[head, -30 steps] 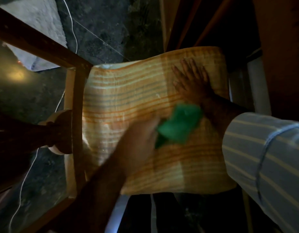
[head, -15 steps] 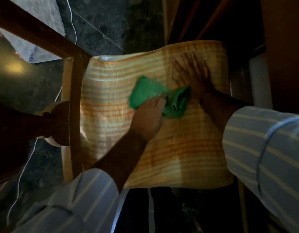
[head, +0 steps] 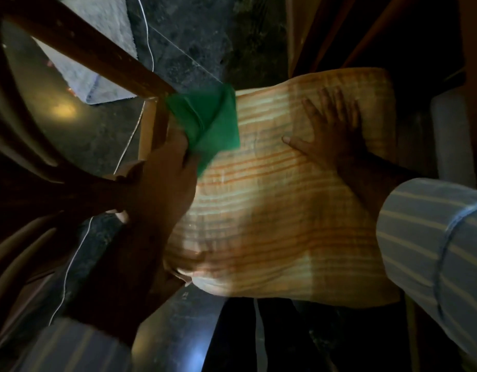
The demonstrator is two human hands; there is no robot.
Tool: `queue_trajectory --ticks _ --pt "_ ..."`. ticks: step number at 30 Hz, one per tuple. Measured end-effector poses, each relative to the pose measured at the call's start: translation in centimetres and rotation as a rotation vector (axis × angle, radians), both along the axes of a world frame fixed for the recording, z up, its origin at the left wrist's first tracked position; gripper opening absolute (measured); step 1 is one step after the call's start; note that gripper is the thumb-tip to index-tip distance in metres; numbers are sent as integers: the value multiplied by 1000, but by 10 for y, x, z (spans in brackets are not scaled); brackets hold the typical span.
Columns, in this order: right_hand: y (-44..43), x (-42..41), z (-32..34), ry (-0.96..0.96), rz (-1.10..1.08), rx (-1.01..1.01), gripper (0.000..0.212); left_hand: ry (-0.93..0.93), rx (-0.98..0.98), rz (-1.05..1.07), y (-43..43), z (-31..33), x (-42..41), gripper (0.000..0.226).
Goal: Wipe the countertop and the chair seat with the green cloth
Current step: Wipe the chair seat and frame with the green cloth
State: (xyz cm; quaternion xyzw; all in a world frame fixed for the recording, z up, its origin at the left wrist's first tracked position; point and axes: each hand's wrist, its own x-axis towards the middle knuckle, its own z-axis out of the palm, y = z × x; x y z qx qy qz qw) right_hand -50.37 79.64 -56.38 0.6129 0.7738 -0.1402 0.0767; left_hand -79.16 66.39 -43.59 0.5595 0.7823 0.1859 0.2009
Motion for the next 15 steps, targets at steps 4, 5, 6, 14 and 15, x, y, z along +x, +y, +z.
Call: queue_trajectory --ticks 4,5,6,14,15 --pt "-2 -1 0 -7 -14 17 102 52 85 -88 47 -28 8 19" --pt "-2 -1 1 -12 -15 14 102 73 -18 -164 47 -43 12 21" --pt "-2 -1 2 -19 -14 13 101 82 -139 -232 40 -59 16 28" --pt "-1 -1 5 -22 -9 -2 103 65 -240 -326 -118 -85 56 56" --pt "-1 -1 5 -21 -7 0 103 44 -252 -354 -144 -80 58 54"
